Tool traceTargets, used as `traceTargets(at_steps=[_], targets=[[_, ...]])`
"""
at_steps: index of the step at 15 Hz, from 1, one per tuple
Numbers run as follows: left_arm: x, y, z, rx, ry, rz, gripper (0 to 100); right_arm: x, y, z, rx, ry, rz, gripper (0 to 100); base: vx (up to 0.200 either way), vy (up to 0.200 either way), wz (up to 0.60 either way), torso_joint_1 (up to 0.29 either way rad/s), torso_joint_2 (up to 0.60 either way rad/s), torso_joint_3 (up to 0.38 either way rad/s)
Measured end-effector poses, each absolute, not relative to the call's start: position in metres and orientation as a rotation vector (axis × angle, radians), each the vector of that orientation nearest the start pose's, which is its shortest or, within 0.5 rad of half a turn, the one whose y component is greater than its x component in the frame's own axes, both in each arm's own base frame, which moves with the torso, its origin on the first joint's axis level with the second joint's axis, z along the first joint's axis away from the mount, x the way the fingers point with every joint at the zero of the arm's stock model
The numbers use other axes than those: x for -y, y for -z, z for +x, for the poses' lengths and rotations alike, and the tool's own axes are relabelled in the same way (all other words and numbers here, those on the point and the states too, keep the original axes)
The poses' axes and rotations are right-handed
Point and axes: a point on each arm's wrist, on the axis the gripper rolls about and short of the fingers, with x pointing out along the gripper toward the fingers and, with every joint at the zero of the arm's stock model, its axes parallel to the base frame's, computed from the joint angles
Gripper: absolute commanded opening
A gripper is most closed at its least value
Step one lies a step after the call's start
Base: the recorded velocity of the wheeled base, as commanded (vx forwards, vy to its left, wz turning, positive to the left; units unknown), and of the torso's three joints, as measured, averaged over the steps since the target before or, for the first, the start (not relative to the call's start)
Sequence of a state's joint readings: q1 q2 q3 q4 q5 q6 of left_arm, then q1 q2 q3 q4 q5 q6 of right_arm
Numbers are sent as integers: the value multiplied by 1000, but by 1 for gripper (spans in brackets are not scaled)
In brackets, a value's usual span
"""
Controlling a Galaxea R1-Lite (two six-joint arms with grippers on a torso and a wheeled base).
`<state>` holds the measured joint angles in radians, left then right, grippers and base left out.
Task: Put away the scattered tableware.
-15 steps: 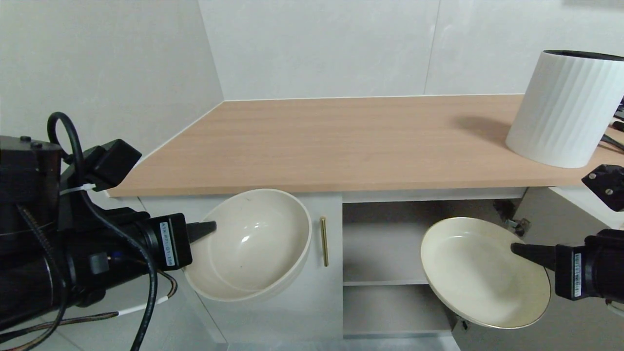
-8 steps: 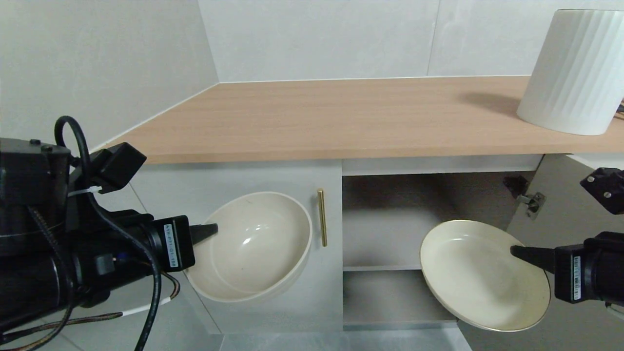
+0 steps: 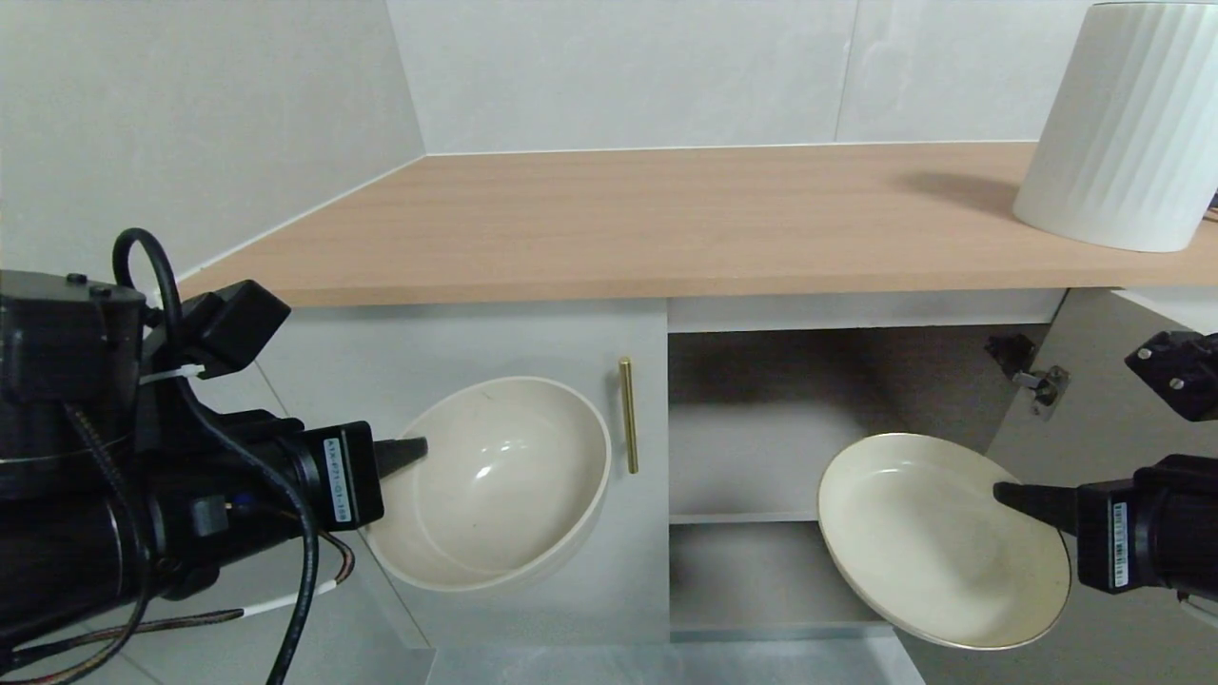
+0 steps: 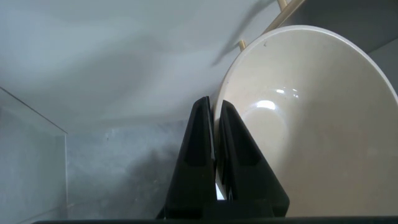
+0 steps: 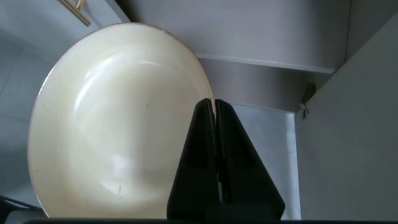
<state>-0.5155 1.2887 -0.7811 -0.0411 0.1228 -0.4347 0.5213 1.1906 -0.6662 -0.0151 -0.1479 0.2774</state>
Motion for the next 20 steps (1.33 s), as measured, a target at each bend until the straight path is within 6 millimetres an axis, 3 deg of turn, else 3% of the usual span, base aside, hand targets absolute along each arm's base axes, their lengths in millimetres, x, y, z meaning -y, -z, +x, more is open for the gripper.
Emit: traceTargets(at_steps=[4, 11, 16, 20], targets=[[95, -222, 174, -524, 280, -273, 0, -89, -190, 160, -622, -308, 77, 0, 0, 0, 0, 0, 0, 0], [97, -219, 176, -537, 277, -268, 0, -120, -120, 222, -813, -260, 61, 0, 0, 0, 0, 0, 0, 0], [97, -217, 177, -546, 275, -264, 0, -132, -76, 278, -700, -210, 160, 0, 0, 0, 0, 0, 0, 0], [99, -215, 179, -554, 274, -261, 0, -134, -43, 311, -693, -93, 200, 0, 0, 0, 0, 0, 0, 0]])
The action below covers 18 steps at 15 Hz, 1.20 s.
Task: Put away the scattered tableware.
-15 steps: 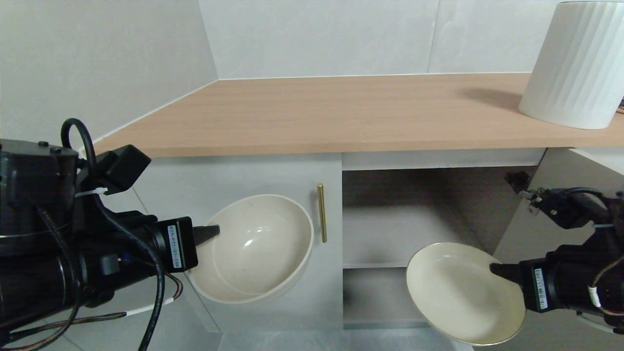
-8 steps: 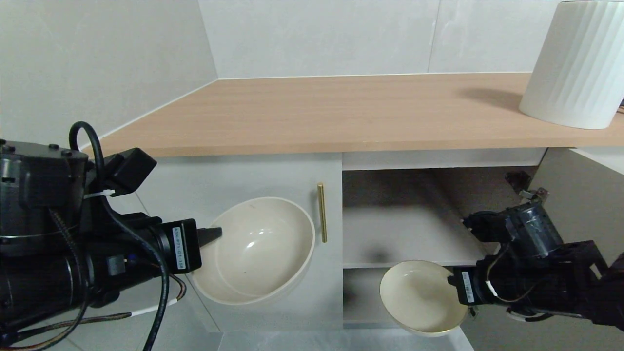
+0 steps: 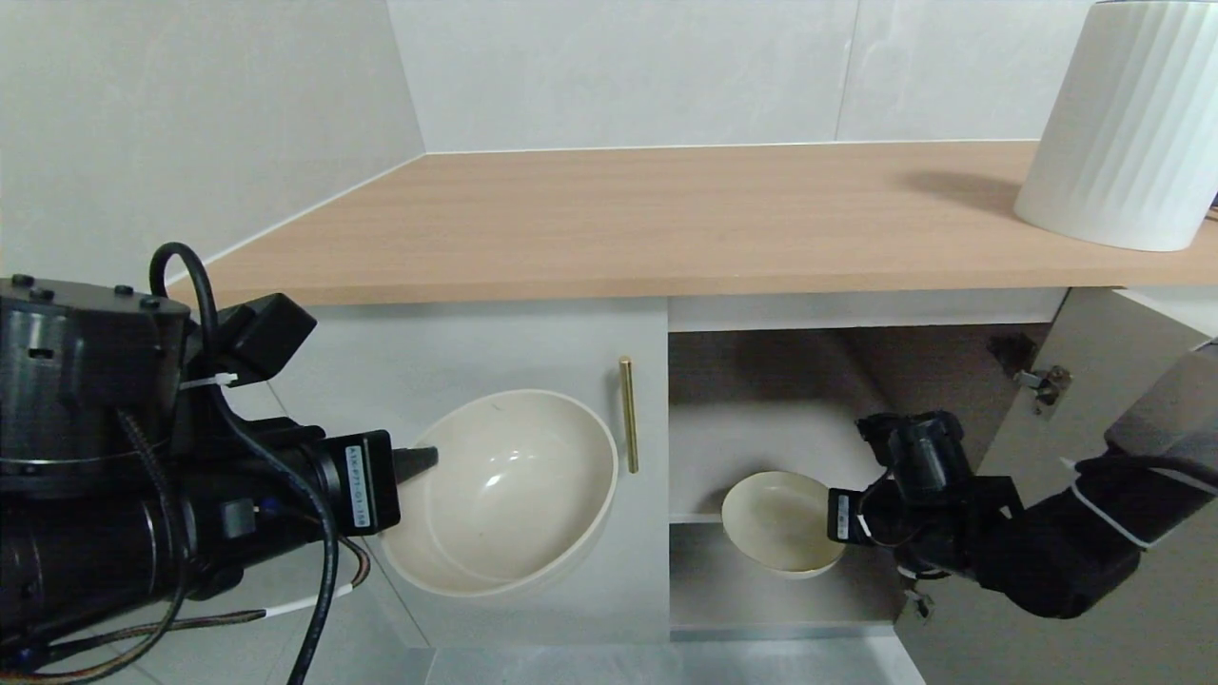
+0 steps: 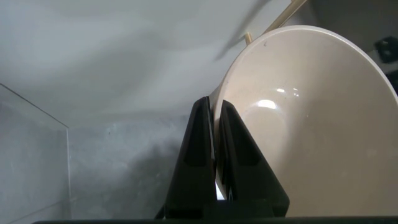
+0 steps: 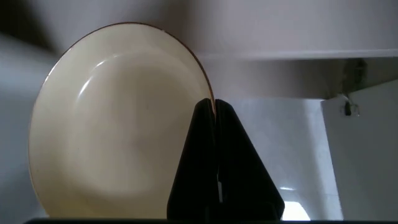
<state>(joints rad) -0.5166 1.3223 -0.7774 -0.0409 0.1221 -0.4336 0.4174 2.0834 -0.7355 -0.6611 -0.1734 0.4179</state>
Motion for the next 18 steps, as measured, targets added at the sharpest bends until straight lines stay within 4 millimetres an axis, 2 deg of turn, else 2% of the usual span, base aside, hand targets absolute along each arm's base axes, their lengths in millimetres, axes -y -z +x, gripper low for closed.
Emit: traceTargets(at_steps=[8, 13, 18], targets=[[102, -211, 183, -575, 273, -252, 0, -127, 1, 361, -629, 104, 219, 0, 0, 0, 0, 0, 0, 0], [103, -210, 184, -580, 274, -249, 0, -119, 13, 382, -575, 200, 236, 0, 0, 0, 0, 0, 0, 0], [104, -208, 185, -587, 273, -245, 0, -119, 18, 395, -542, 238, 269, 0, 0, 0, 0, 0, 0, 0]])
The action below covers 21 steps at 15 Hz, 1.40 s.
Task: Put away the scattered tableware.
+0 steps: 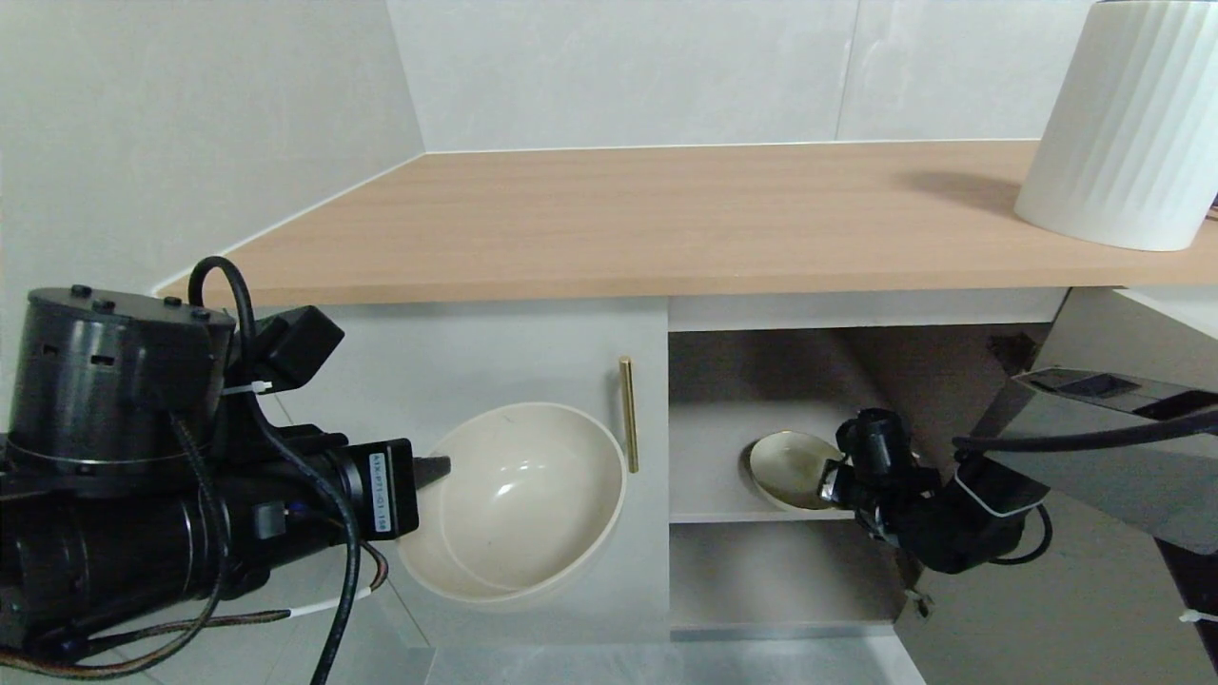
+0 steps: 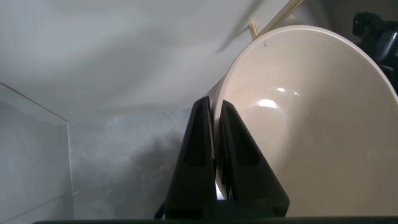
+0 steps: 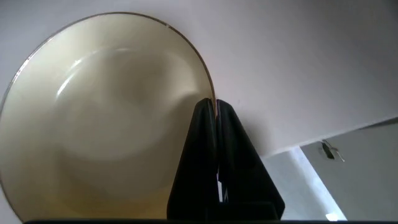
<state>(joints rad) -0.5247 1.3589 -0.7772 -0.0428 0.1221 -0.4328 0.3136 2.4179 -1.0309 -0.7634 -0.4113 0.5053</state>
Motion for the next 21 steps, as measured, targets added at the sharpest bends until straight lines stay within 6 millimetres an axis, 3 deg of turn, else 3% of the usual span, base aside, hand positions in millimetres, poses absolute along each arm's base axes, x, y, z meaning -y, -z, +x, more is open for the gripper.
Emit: traceTargets(at_steps=[12, 13, 21], targets=[[106, -205, 186, -599, 275, -240, 0, -112, 16, 411, -481, 306, 306, 0, 0, 0, 0, 0, 0, 0], [106, -205, 186, -599, 274, -240, 0, -113, 16, 411, -480, 306, 306, 100, 0, 0, 0, 0, 0, 0], [106, -204, 186, -603, 275, -238, 0, -112, 11, 406, -479, 312, 316, 100, 0, 0, 0, 0, 0, 0]])
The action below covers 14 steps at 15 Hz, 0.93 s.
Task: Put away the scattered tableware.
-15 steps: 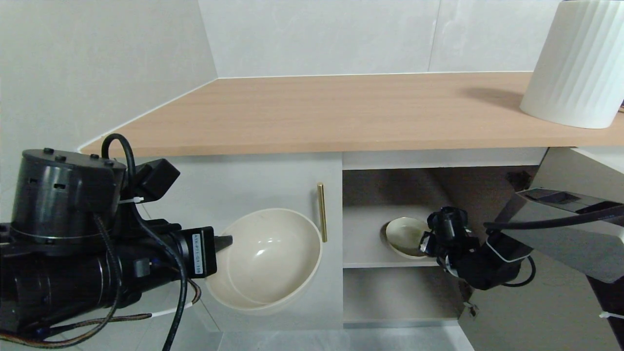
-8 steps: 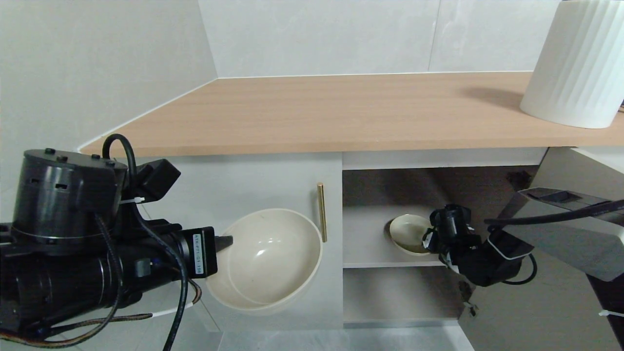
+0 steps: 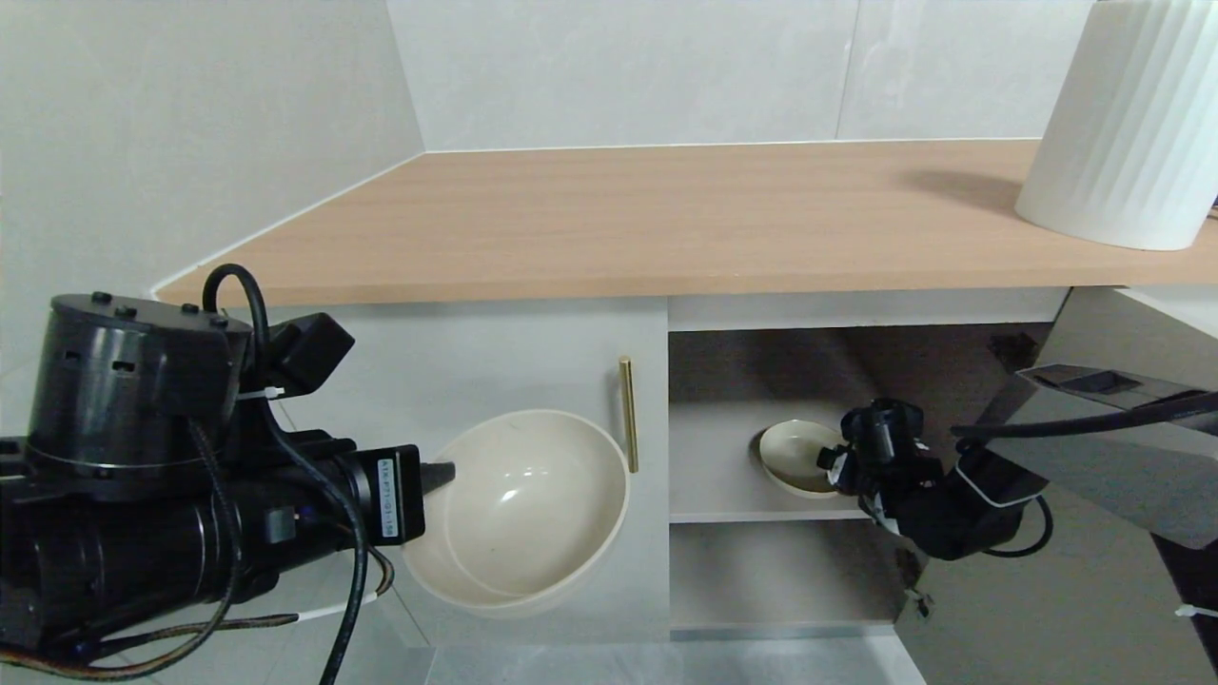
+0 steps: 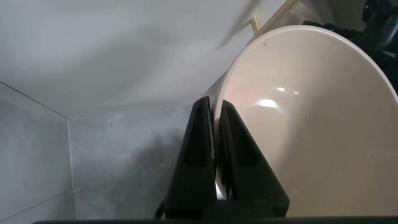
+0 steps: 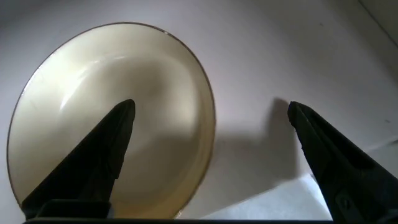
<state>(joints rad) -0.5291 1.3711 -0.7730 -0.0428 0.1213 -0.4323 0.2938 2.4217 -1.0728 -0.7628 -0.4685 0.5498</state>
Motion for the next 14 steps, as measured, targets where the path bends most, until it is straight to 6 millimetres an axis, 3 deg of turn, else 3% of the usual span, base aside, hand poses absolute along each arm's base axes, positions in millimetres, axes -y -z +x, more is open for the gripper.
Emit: traceTargets(at_steps=[2, 6, 11, 14], targets=[[107, -203, 187, -606, 279, -234, 0, -111, -4, 392, -491, 286, 320, 100, 0, 0, 0, 0, 0, 0], [121, -201, 185, -614, 335, -205, 0, -112, -67, 343, -547, 115, 314, 100, 0, 0, 0, 0, 0, 0], [140, -184, 172, -649, 452, 11, 0, -140, -146, 242, -651, -224, 205, 100, 0, 0, 0, 0, 0, 0], [153, -176, 166, -677, 502, 52, 0, -151, -173, 196, -637, -389, 180, 100, 0, 0, 0, 0, 0, 0]])
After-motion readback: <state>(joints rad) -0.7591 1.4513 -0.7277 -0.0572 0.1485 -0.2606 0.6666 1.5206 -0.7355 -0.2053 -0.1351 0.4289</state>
